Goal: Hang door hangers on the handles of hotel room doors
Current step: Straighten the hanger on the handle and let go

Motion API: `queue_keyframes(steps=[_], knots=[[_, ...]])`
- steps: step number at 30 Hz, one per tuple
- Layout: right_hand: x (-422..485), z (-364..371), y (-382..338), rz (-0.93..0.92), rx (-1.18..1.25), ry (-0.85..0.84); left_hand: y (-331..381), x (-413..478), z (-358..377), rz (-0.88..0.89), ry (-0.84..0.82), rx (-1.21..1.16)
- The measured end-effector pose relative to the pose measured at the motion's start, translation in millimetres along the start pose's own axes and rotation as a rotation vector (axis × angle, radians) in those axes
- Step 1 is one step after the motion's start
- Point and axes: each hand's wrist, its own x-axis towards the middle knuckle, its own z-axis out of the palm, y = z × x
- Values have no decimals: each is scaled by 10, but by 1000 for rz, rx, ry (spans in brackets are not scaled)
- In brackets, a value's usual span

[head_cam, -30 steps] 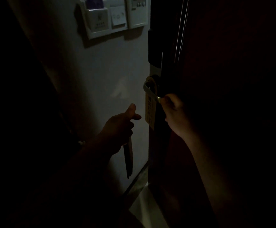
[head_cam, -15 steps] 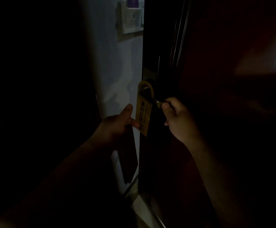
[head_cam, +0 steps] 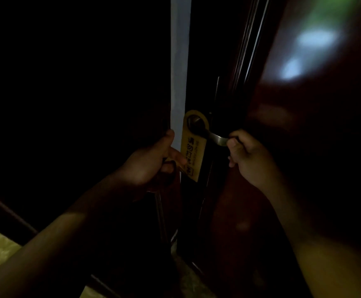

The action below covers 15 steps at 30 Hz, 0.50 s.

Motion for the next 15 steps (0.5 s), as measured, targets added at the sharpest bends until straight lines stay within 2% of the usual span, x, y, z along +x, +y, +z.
queue_keyframes(steps=[8,15], knots=[[-275,126,-190,-23,-21,9,-56,-442,-127,-8,-49,-38],[-343,159,-277,17,-28,55,-25,-684,-118,-34,-22,-54]])
